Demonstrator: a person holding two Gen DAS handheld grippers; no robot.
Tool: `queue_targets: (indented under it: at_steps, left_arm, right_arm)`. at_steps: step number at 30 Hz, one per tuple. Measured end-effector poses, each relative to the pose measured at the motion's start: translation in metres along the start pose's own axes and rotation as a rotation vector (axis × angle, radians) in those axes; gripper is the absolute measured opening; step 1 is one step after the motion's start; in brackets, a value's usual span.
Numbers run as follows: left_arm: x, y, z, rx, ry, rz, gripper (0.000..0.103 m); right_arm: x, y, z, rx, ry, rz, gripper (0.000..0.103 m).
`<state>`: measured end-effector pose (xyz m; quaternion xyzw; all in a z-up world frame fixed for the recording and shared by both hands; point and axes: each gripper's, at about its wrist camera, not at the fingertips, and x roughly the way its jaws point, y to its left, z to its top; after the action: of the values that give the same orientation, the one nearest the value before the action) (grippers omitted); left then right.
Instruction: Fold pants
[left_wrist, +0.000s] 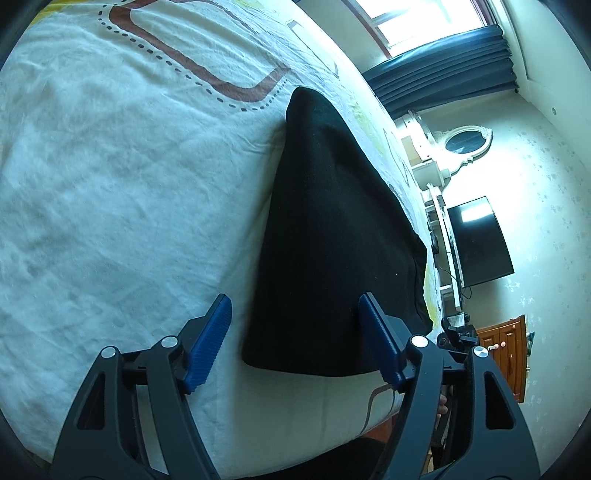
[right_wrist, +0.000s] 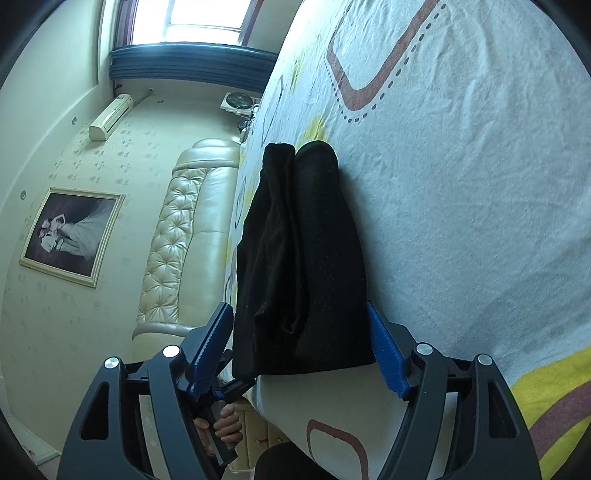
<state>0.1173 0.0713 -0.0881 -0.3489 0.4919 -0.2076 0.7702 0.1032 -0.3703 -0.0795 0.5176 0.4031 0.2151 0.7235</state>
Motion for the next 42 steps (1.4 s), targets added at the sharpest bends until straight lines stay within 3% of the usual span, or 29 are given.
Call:
queue_targets:
  at_steps: [9,11,14,20,27,33,35,38,42]
  left_arm:
    - [0.012,-0.008,-0.007,0.064,0.009,0.014,0.077]
    - [0.014,-0.007,-0.006,0.067,0.006,0.019,0.079]
    - [0.016,-0.011,-0.008,0.090,0.003,0.036,0.084]
    - [0.026,-0.028,-0.018,0.200,-0.002,0.109,0.100]
    - [0.029,-0.031,-0.022,0.207,-0.026,0.150,0.100]
    - [0.024,-0.025,-0.020,0.177,-0.036,0.112,0.100]
    - [0.024,-0.026,-0.019,0.186,-0.030,0.117,0.099]
    - [0.024,-0.029,-0.021,0.214,-0.025,0.149,0.088]
    - [0.024,-0.034,-0.024,0.262,-0.021,0.182,0.080]
  right_arm:
    - [0.001,0.009,-0.007,-0.051,0.015,-0.098,0.072]
    - [0.008,0.012,-0.008,-0.070,0.041,-0.102,0.078]
    - [0.016,0.016,-0.008,-0.077,0.037,-0.101,0.085]
    - [0.032,0.021,-0.005,-0.093,0.034,-0.138,0.088]
    - [0.037,0.026,-0.009,-0.128,0.034,-0.133,0.087]
    - [0.035,0.023,-0.010,-0.141,0.035,-0.154,0.081]
    - [0.037,0.024,-0.012,-0.145,0.031,-0.175,0.073]
    - [0.036,0.019,-0.013,-0.135,0.020,-0.192,0.059]
    - [0.036,0.019,-0.014,-0.142,0.016,-0.205,0.055]
